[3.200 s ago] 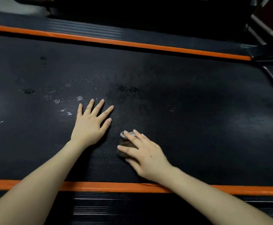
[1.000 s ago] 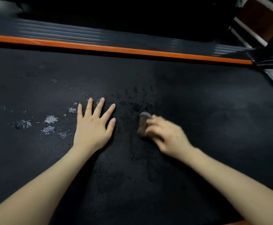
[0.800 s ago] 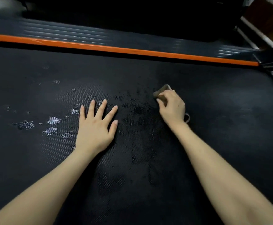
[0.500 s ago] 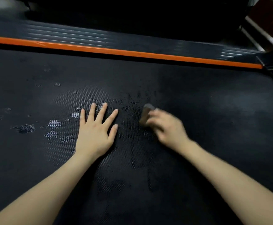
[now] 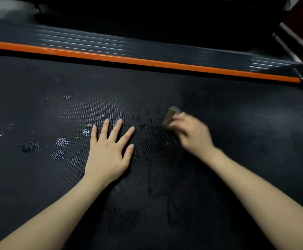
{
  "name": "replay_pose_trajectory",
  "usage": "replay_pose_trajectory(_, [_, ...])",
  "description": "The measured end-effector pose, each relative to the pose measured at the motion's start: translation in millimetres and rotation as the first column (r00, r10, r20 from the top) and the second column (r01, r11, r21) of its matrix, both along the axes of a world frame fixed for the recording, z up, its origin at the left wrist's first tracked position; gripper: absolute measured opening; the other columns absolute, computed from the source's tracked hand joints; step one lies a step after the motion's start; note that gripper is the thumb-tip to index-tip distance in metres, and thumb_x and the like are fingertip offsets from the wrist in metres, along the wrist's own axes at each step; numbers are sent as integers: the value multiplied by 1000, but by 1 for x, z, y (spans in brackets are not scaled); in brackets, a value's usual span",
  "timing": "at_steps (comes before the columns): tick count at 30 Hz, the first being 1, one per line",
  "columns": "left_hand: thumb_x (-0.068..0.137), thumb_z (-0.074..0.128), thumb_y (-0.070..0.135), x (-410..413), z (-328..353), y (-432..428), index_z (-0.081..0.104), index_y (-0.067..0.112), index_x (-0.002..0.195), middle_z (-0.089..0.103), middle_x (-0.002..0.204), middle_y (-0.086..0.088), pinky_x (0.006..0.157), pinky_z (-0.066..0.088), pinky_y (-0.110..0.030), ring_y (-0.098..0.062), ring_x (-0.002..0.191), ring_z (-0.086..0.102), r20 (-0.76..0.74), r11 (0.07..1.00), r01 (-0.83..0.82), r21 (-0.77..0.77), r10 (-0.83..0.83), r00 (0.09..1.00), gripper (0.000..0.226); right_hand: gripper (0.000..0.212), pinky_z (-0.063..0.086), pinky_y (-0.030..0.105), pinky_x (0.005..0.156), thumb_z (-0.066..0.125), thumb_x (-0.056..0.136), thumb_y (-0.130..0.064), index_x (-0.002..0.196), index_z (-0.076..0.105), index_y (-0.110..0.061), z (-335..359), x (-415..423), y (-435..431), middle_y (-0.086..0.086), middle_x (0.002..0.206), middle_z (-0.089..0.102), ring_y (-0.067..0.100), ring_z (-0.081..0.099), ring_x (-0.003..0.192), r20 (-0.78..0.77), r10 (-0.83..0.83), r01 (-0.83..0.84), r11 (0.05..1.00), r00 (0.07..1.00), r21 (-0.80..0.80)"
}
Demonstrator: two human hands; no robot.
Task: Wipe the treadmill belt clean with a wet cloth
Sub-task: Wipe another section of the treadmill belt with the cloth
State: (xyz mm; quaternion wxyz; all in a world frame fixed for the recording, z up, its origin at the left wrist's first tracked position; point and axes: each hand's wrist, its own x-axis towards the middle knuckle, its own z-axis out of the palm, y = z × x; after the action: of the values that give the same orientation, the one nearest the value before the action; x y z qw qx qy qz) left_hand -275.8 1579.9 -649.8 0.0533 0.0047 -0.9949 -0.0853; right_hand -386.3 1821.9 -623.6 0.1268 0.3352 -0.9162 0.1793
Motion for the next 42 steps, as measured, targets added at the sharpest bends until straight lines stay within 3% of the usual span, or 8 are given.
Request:
replay_pose_trajectory(4, [92,26,51,-1,0,1,43,35,141,37,150,-7,113,13,-59,-38,140,25,-5,1000,-9,0,9,1000,54,17,43,32,84,62,84,-15,99,70,-13,7,-63,-12,6,108,66,29,59,101,149,-544,554,832,826,-34])
replay_pose_trajectory(8, [92,27,51,-1,-1,1,44,35,140,38,149,-7,113,14,-59,-38,140,26,-2,1000,-8,1,8,1000,54,16,40,33,96,61,77,-14,88,72,-11,-5,-1,-49,8,100,69,27,61,100,11,-139,139,986,990,-90])
replay_pose_trajectory(11, [91,26,52,-2,1,-1,44,35,140,38,149,-7,113,14,-59,-38,140,26,6,1000,0,9,0,1000,54,23,39,32,101,55,82,-24,96,72,-16,-9,51,-31,5,113,67,25,55,117,68,131,-129,991,989,-33])
replay_pose_trajectory(18, [86,25,53,-29,19,-3,57,29,129,48,141,-13,110,18,-60,-39,132,38,-16,995,-73,67,74,997,60,23,50,42,94,67,76,-13,98,72,-17,-12,43,-24,4,113,66,29,58,115,102,124,-120,992,987,-48])
replay_pose_trajectory(22, [85,10,59,-72,16,-23,36,36,143,27,155,-8,113,1,-61,-37,143,15,40,993,-116,-30,118,992,68,27,41,35,98,67,73,-11,98,72,-17,-4,23,-13,4,114,67,29,60,111,68,130,-131,991,989,9])
replay_pose_trajectory(30, [84,3,62,-80,-2,-28,24,43,146,20,157,-4,114,0,-58,-33,145,8,20,990,-136,-23,137,990,68,19,40,37,102,62,84,-16,101,70,-11,-2,-87,-23,7,110,66,29,58,107,154,-454,474,871,877,-132])
replay_pose_trajectory(36, [86,8,61,-80,-5,-30,29,42,145,24,156,-6,113,4,-59,-35,144,12,-7,992,-120,-38,120,993,66,32,40,40,101,52,87,-35,106,71,-18,-8,-3,-51,7,120,64,30,56,117,54,-28,28,1000,998,2])
replay_pose_trajectory(42, [87,8,61,-79,-4,-29,29,42,145,25,156,-5,114,4,-59,-34,144,14,-8,990,-130,-45,130,991,64,46,33,52,105,48,83,-53,114,67,-26,13,-33,-48,8,136,53,32,47,127,28,61,-66,967,998,248])
